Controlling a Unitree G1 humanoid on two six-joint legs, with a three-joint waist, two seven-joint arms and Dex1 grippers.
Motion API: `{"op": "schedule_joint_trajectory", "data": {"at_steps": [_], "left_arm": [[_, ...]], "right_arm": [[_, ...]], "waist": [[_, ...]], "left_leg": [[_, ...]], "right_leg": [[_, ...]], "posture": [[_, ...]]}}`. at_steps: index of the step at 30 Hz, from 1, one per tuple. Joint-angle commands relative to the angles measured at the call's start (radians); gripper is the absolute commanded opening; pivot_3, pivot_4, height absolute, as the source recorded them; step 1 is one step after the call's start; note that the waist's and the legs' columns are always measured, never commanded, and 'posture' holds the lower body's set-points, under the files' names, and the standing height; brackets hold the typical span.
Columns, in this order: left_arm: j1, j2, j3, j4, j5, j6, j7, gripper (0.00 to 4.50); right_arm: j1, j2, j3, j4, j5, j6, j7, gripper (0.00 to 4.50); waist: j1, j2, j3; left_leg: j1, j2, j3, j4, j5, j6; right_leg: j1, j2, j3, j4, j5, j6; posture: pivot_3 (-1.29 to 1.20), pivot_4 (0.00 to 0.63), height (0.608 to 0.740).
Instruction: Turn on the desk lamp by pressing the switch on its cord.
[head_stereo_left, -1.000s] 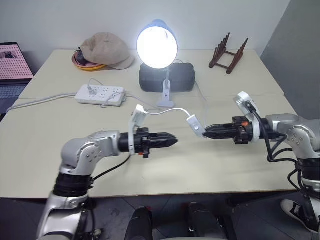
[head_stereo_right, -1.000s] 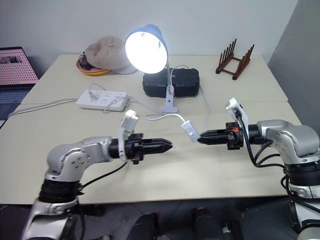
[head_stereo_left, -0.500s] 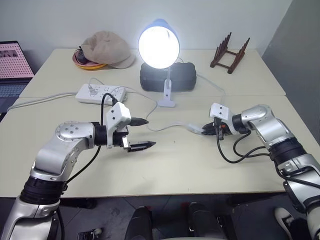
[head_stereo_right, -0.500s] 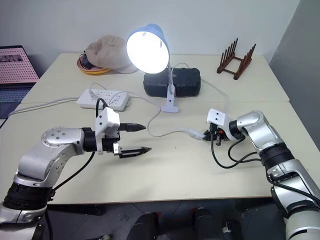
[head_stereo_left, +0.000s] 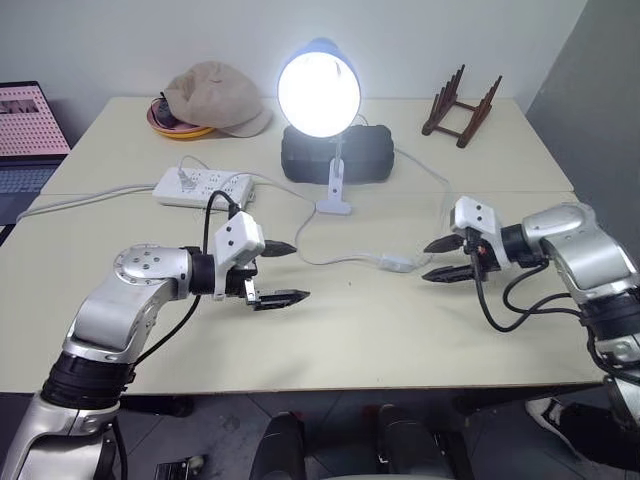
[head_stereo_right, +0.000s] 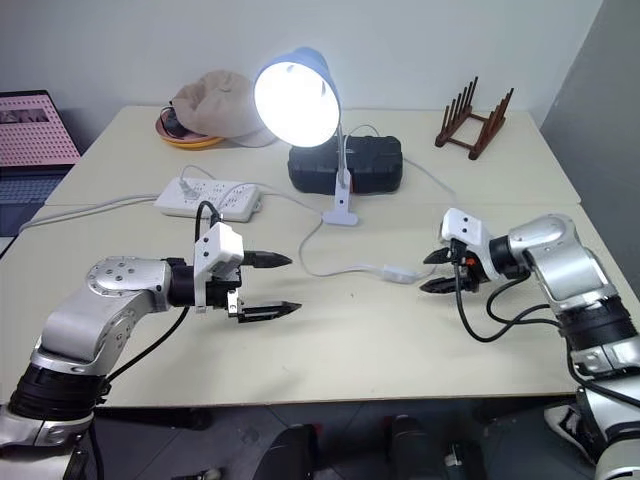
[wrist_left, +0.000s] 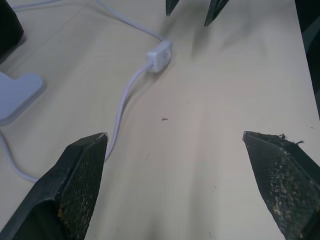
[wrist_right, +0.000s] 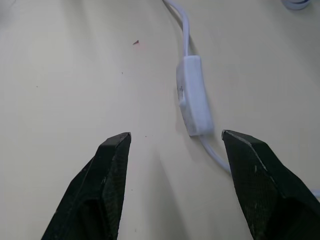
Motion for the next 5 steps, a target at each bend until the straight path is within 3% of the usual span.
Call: {"op": "schedule_joint_trajectory", "data": {"at_steps": [1, 3, 5], "left_arm": [[-0.052, 0.004, -0.007, 0.017, 0.026, 0.013, 0.01, 4.5], [-0.095, -0.025, -0.017, 0.036, 0.022, 0.03, 0.022, 4.5], [-0.121, -0.038, -0.029, 0.053, 0.034, 0.031, 0.028, 4.5]], "right_arm": [[0.049, -0.035, -0.125, -0.163, 0.084, 0.102, -0.048, 4.01], [0.135, -0.047, -0.217, -0.283, 0.131, 0.153, -0.102, 4.48], [0.196, -0.016, -0.299, -0.365, 0.186, 0.229, -0.182, 4.48]], "waist": [[-0.001, 0.0, 0.0], [0.005, 0.0, 0.0], [0.009, 0.0, 0.0]], "left_leg": [[0.0, 0.0, 0.0, 0.0, 0.0, 0.0], [0.0, 0.0, 0.0, 0.0, 0.0, 0.0], [0.0, 0.0, 0.0, 0.001, 0.0, 0.0]], "right_leg": [[0.0, 0.0, 0.0, 0.0, 0.0, 0.0], [0.0, 0.0, 0.0, 0.001, 0.0, -0.001], [0.0, 0.0, 0.0, 0.001, 0.0, 0.0]], "posture": [[0.0, 0.15, 0.74], [0.0, 0.15, 0.74], [0.0, 0.15, 0.74]]}}
